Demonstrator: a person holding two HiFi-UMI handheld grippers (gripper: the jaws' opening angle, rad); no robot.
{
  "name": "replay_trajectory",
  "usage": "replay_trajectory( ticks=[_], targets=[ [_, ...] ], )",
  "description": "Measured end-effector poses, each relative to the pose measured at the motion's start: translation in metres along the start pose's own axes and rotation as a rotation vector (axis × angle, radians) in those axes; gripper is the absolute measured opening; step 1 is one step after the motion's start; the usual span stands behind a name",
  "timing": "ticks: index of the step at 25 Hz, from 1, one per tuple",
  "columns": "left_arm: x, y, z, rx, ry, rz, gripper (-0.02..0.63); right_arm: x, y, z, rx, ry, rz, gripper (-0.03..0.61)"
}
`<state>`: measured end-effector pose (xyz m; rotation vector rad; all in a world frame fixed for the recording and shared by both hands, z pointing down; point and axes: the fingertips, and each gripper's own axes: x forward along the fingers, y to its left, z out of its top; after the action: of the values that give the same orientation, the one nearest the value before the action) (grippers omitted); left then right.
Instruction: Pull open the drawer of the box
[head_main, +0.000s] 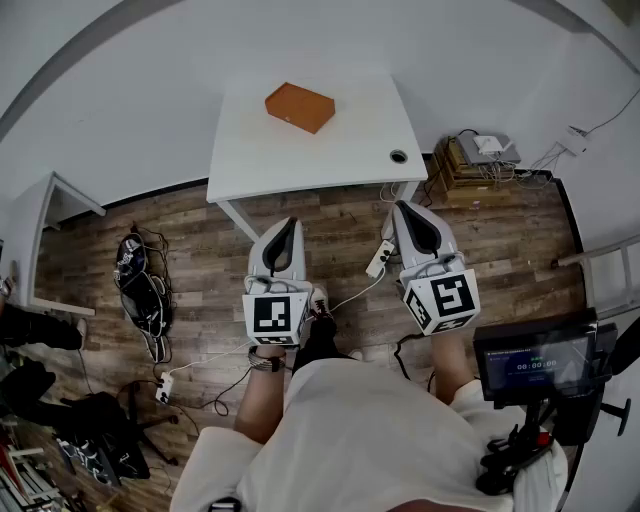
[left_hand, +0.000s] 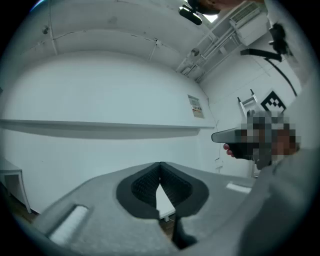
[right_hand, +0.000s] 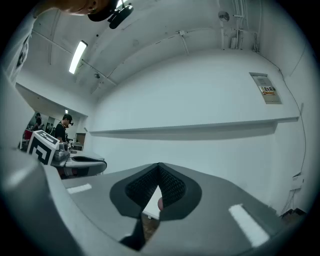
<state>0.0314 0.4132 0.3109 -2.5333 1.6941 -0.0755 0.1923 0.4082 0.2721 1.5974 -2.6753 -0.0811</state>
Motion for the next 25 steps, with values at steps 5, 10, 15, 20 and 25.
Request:
replay_trajectory(
  ticks=[5,10,15,20,25],
  targets=[
    [-0.006,-0.010,0.000,0.036,0.010,-0.010,0.005,-0.009,0.004,-0.001,-0.008,-0.003,0.001,0.000],
    [0.002,-0.001,0.002,0.049,0.011,0.002,0.005,0.002,0.004,0.004,0.025,-0.031,0.023,0.000],
    [0.029,0.013,0.003,0.056,0.004,0.008,0.005,0.027,-0.009,0.007,0.024,-0.037,0.021,0.002],
    [0.064,0.030,-0.001,0.059,0.002,-0.001,0.005,0.060,-0.024,0.002,0.033,-0.030,0.010,0.000],
    [0.099,0.057,-0.006,0.065,0.005,-0.005,0.005,0.105,-0.035,-0.004,0.033,-0.013,0.003,0.000]
  ],
)
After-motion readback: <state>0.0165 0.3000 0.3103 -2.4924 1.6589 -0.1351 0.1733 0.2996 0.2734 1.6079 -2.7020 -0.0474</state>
